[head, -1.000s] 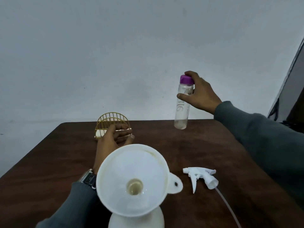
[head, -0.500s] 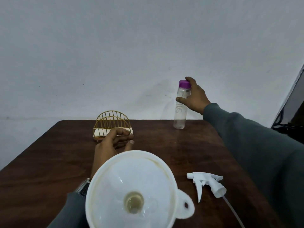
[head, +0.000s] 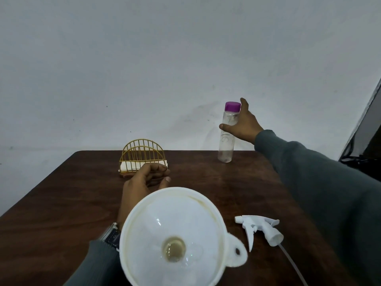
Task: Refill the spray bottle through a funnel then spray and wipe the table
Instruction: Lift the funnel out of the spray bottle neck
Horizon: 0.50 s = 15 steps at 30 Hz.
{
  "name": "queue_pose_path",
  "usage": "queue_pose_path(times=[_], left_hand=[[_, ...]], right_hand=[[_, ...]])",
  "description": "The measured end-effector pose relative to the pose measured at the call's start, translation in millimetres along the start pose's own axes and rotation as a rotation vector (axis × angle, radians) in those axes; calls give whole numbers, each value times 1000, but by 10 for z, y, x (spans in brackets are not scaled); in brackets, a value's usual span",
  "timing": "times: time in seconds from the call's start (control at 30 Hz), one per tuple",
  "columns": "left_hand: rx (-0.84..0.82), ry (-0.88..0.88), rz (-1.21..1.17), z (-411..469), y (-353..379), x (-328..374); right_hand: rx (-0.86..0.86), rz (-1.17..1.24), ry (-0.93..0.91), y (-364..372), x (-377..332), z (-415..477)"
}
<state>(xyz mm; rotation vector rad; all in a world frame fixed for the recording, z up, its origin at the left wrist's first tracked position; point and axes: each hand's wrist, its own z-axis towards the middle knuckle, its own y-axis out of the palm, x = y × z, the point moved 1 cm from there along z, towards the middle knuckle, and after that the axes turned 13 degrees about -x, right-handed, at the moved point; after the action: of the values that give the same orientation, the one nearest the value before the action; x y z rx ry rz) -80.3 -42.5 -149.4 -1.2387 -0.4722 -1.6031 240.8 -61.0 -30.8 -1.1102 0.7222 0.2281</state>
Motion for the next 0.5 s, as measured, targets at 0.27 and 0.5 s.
queue_pose_path(times=[0.27,0.5], left_hand=[[3,-30,-51,-94,-68,123],[-44,-45,-180,-147,-186,230]], right_hand=[[14,128,147,-244,-280,-385],[-54,270,-73,-770,-1201,-1550]])
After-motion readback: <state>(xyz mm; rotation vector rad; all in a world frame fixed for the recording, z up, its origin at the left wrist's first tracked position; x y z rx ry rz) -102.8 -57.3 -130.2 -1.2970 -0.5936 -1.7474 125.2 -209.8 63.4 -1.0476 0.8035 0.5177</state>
